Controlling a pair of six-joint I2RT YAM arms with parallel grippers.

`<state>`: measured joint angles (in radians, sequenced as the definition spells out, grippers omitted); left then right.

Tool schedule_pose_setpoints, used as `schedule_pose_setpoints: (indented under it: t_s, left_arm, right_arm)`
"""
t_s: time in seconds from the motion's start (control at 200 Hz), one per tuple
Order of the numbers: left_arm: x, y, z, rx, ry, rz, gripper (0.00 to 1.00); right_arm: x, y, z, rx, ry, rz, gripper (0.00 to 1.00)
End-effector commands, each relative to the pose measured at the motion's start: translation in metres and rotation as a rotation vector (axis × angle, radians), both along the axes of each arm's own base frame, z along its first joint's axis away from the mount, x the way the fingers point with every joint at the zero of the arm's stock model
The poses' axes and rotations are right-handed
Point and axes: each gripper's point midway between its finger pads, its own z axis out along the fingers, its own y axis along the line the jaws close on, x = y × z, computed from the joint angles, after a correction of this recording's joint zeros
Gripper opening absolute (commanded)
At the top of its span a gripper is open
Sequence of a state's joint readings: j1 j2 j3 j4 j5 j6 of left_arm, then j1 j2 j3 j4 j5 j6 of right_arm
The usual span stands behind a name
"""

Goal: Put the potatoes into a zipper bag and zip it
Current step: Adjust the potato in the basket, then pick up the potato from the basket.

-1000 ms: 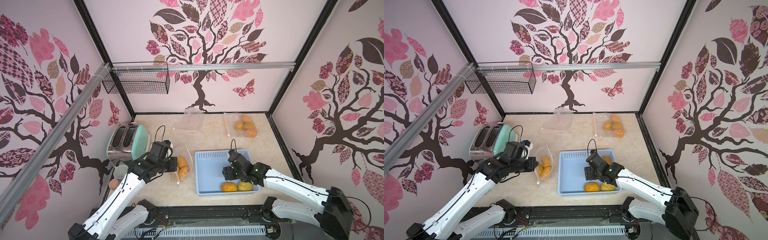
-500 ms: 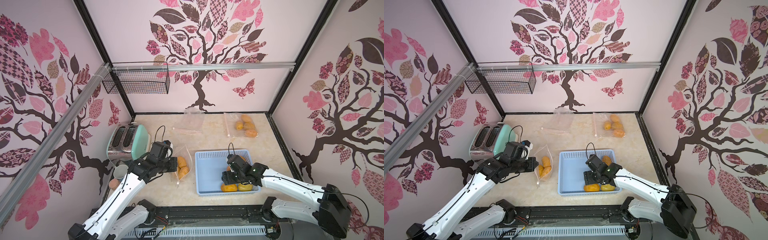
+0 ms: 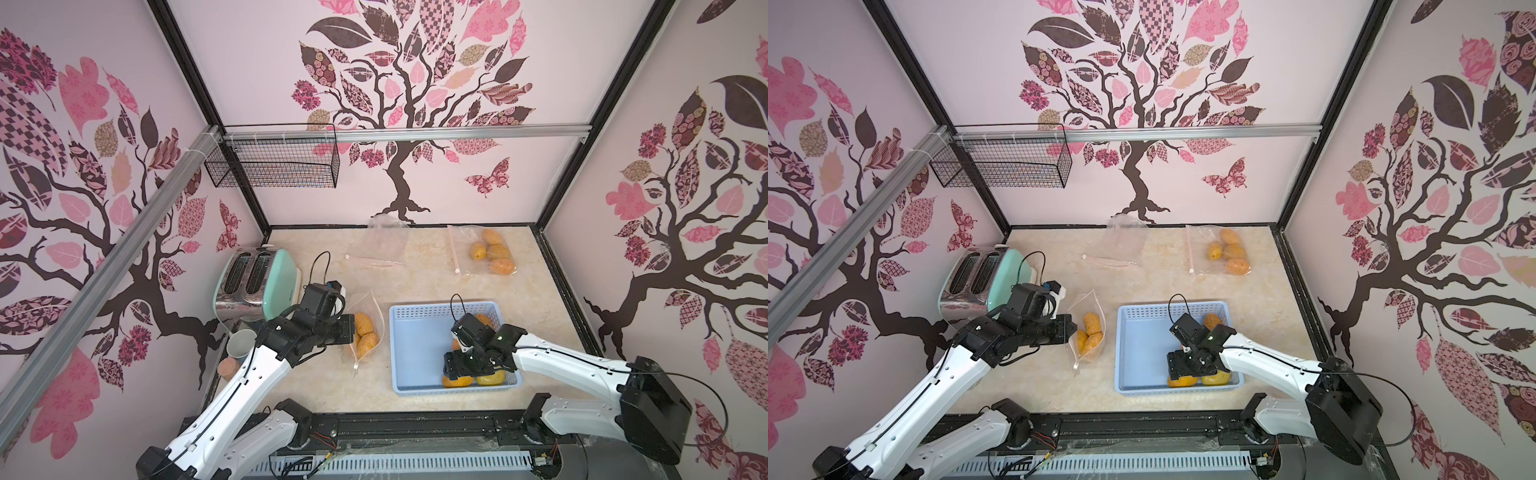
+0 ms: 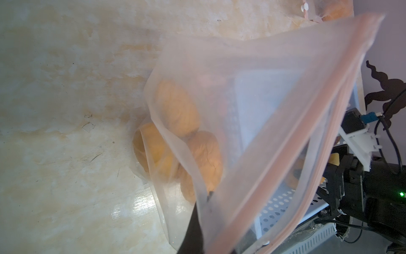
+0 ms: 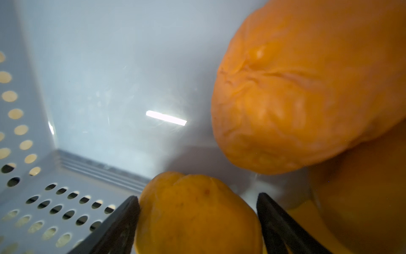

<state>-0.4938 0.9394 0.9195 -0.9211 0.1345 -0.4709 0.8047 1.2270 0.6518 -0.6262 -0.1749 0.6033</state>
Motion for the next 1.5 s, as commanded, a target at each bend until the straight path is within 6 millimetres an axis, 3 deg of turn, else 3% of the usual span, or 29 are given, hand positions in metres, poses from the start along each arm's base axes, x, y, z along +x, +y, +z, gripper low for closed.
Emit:
schedule_pose_setpoints:
  t_s: [0.0, 0.175, 0.34, 0.44, 0.545, 0.685, 0.9, 1.075, 1.281, 1.491]
  left_arm:
    - [-0.002, 0.0, -0.007, 0.005, 0.008, -0.002, 0.0]
    - [-0.002, 0.001, -0.008, 0.006, 0.01, 0.001, 0.0]
    - [-0.002, 0.002, -0.007, 0.009, 0.007, 0.005, 0.0]
    - [-0.002, 0.003, -0.006, 0.008, 0.001, 0.007, 0.0]
    - [-0.002, 0.003, -0.005, 0.004, -0.004, 0.007, 0.0]
    - [-0.002, 0.002, -0.005, 0.002, -0.006, 0.003, 0.0]
    - [-0.002, 0.002, -0.007, 0.005, 0.004, 0.004, 0.0]
    - [-0.002, 0.002, -0.006, 0.001, -0.002, 0.006, 0.0]
    - [-0.002, 0.002, -0.007, 0.008, 0.005, 0.008, 0.0]
    - [-0.002, 0.003, -0.006, 0.005, -0.003, 0.012, 0.0]
  right_arm:
    - [-0.005, 0.035, 0.016, 0.137, 0.059, 0.037, 0.86]
    - [0.012, 0.08, 0.035, 0.309, 0.045, 0.029, 0.87]
    - [0.039, 0.104, 0.041, 0.325, -0.029, 0.058, 0.87]
    - [0.05, 0.093, 0.043, 0.203, -0.089, 0.116, 0.88]
    - [0.048, 0.069, 0.048, 0.096, -0.139, 0.166, 0.9]
    - [0.031, 0.037, 0.05, 0.018, -0.134, 0.166, 0.91]
    - [0.0, 0.012, 0.035, -0.002, -0.054, 0.155, 0.88]
    - [-0.012, 0.022, 0.018, 0.044, 0.024, 0.166, 0.87]
    - [0.0, 0.047, 0.019, 0.124, -0.001, 0.144, 0.86]
    - [0.0, 0.059, -0.001, 0.125, 0.057, 0.136, 0.82]
